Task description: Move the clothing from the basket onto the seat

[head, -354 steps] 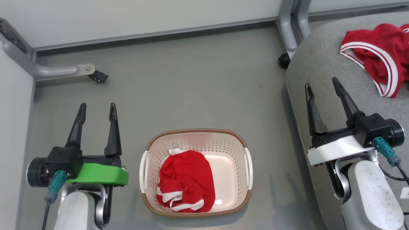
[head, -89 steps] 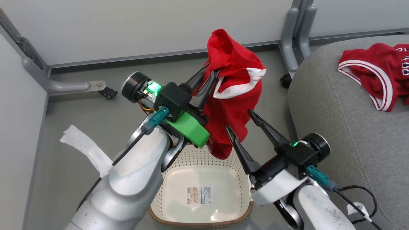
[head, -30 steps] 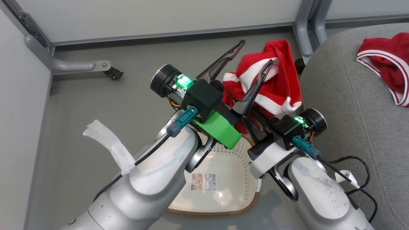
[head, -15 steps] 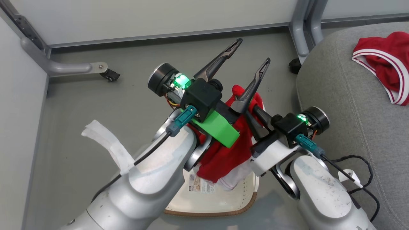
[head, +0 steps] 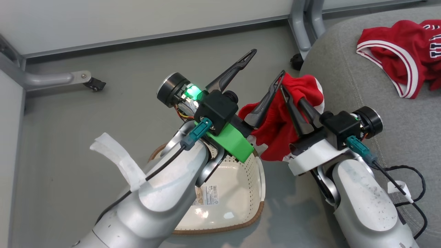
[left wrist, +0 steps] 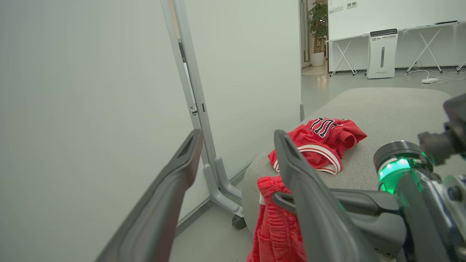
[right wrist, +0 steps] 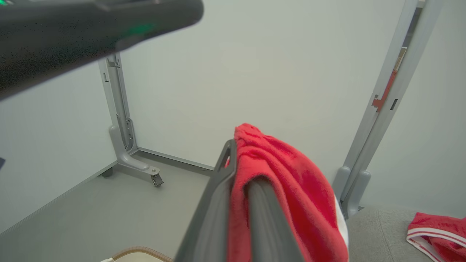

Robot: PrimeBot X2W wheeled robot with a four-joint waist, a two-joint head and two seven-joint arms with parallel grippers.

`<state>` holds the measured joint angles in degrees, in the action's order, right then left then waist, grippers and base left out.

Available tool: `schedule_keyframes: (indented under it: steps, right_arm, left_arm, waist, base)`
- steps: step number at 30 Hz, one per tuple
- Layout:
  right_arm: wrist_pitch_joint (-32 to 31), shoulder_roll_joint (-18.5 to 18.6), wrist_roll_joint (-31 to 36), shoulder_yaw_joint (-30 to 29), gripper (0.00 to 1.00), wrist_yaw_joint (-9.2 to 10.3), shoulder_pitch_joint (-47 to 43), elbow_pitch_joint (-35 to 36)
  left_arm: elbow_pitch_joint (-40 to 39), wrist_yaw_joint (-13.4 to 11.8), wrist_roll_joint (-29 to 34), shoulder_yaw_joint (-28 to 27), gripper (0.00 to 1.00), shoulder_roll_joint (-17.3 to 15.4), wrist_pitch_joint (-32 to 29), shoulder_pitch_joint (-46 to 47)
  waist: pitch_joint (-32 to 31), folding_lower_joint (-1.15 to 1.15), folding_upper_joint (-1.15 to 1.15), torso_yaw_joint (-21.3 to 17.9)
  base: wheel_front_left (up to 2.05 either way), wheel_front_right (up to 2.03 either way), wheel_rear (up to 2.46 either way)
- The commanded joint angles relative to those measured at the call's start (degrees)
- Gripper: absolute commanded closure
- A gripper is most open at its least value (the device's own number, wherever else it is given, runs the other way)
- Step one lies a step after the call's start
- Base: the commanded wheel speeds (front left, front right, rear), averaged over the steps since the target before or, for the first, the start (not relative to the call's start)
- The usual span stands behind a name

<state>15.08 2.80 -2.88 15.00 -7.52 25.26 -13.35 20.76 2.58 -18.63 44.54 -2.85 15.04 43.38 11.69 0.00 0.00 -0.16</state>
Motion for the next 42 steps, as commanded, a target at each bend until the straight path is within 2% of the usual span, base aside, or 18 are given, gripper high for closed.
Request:
schedule_keyframes:
  steps: [1,22,32,37,42]
  right_arm:
    - [0.1,0.2,0.8,-0.9,1.0,0.06,-0.8,0.7]
    - [0.1,0.2,1.8,-13.7,1.0,0.06,-5.2,7.3]
    - [0.1,0.2,1.8,-17.3,1.0,0.06,-6.8,8.8]
    - [0.1,0.2,0.3,-18.2,1.0,0.06,-4.7,9.2]
    - [0.1,0.2,2.2,-18.4,1.0,0.06,-0.4,9.7]
  left_arm:
    - [0.2,0.4,0.3,-0.1,0.0,-0.1,0.2,-0.8]
    - [2.7,2.8,4.2,-0.1,0.0,-0.7,0.2,-1.8]
    - [2.8,3.2,5.0,-0.6,0.0,-0.5,0.2,-2.2]
    - [2.9,3.4,5.3,-1.1,0.0,-0.6,0.2,-2.2]
    - [2.6,3.6,5.9,-1.7,0.0,-1.3,0.2,-1.9]
  waist:
    - [0.8,0.0,0.0,-1.9]
    - [4.7,0.0,0.0,-15.4]
    - [5.6,0.0,0.0,-17.1]
    - [6.4,0.0,0.0,-16.5]
    - [7.9,0.0,0.0,-15.8]
  base:
    - [0.0,0.0,0.0]
    - [0.0,0.0,0.0]
    - [0.0,0.0,0.0]
    - [0.0,0.0,0.0]
    - [0.0,0.0,0.0]
